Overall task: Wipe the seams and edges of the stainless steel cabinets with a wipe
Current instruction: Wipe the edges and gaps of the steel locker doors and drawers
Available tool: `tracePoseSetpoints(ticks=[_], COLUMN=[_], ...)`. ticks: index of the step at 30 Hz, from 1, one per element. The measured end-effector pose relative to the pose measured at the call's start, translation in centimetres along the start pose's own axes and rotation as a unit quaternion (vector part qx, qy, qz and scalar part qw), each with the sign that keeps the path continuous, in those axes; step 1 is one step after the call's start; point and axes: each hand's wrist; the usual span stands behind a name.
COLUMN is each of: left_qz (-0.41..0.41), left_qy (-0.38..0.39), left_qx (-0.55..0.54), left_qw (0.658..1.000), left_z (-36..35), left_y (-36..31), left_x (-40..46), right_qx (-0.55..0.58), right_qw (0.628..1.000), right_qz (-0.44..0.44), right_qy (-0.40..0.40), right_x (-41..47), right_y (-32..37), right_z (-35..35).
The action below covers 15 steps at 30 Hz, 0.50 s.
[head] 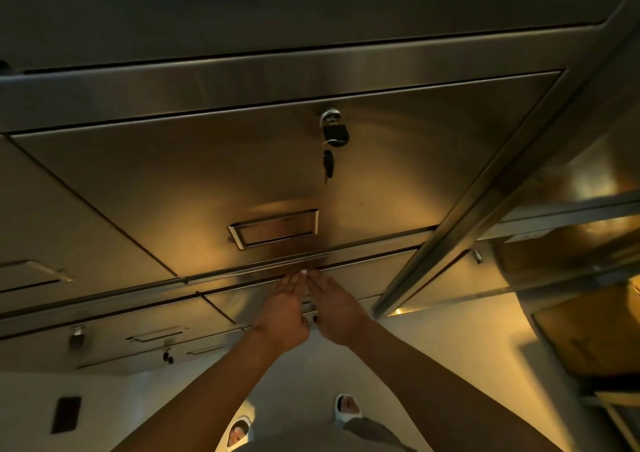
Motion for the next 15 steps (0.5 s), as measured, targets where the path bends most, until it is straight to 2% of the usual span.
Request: tracePoseSetpoints(ticks=[2,6,15], left_qz=[-0.002,-0.009,-0.035], left_qy=[0.006,-0.002,-0.005], left_qx=[0.004,0.002,0.002], left_qw=[1.000,1.000,0.999], left_z=[-0.1,-0.6,-1.7], left_y=[-1.2,-3.2,-8.3], left_x=[0.6,1.9,5.2], right_qx=[0.009,-0.013,0.029], right_qw=[1.000,0.999,0.999], right_qz=[-0.005,-0.006,-0.034], right_qy=[0.009,-0.033,-0.028], right_x=[-0.6,-2.3,-4.6], right_y=[-1.1,-2.8,-8.7], right_z=[0.2,1.7,2.6])
Point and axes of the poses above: each hand's wrist, its own x-axis towards the middle knuckle, its own z-axis out of the back of the hand, y = z × x, and after that the axes turned 11 degrees about y, right-handed
